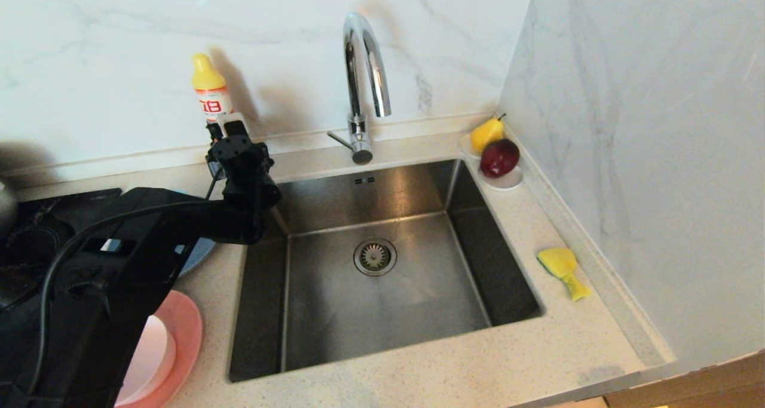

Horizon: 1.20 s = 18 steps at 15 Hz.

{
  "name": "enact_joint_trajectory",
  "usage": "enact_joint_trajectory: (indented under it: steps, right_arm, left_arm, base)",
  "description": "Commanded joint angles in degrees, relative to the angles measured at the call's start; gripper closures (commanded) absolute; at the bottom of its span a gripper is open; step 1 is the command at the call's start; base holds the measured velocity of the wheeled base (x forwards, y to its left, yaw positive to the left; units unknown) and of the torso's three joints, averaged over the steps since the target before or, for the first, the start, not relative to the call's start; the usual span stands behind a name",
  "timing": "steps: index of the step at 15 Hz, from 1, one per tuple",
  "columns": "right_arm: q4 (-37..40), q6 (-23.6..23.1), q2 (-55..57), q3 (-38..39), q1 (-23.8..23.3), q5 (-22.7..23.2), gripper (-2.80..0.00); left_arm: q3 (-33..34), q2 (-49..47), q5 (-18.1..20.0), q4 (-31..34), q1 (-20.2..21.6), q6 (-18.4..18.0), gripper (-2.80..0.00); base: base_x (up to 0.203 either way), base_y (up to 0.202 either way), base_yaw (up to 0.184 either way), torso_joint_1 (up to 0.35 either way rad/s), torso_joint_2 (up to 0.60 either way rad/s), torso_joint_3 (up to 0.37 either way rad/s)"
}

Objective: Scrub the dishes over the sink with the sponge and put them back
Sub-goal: Place the dish soap on the table

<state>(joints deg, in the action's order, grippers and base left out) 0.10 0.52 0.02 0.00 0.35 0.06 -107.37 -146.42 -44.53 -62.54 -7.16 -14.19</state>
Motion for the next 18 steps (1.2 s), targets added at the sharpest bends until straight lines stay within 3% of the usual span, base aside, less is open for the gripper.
enact_joint_trajectory:
  steps: [1,11,18]
  right_arm:
    - [-0.01,0.00,-0.11,0.00,0.00,0.03,0.00]
    - [0.06,0.00,-0.11,0.00,0.00,0.03,0.00]
    - [-0.01,0.00,-0.06,0.00,0.00,0.03,0.00]
  left_arm:
    - [-1.83,-1.40,-0.38,-0.25,0.12,-0.18,0.00]
    - [-2.33,-3.34,-0.47,-0.49,0.21,0.84,0.00]
    - [-2.33,-3.89,-0.61,-5.48,0.74,1.18,0.00]
  base:
    - [0.000,0.000,0.000,0.000,0.00,0.000]
    - [0.000,0.000,0.000,0.000,0.00,0.000]
    - [0.000,0.000,0.000,0.000,0.00,0.000]
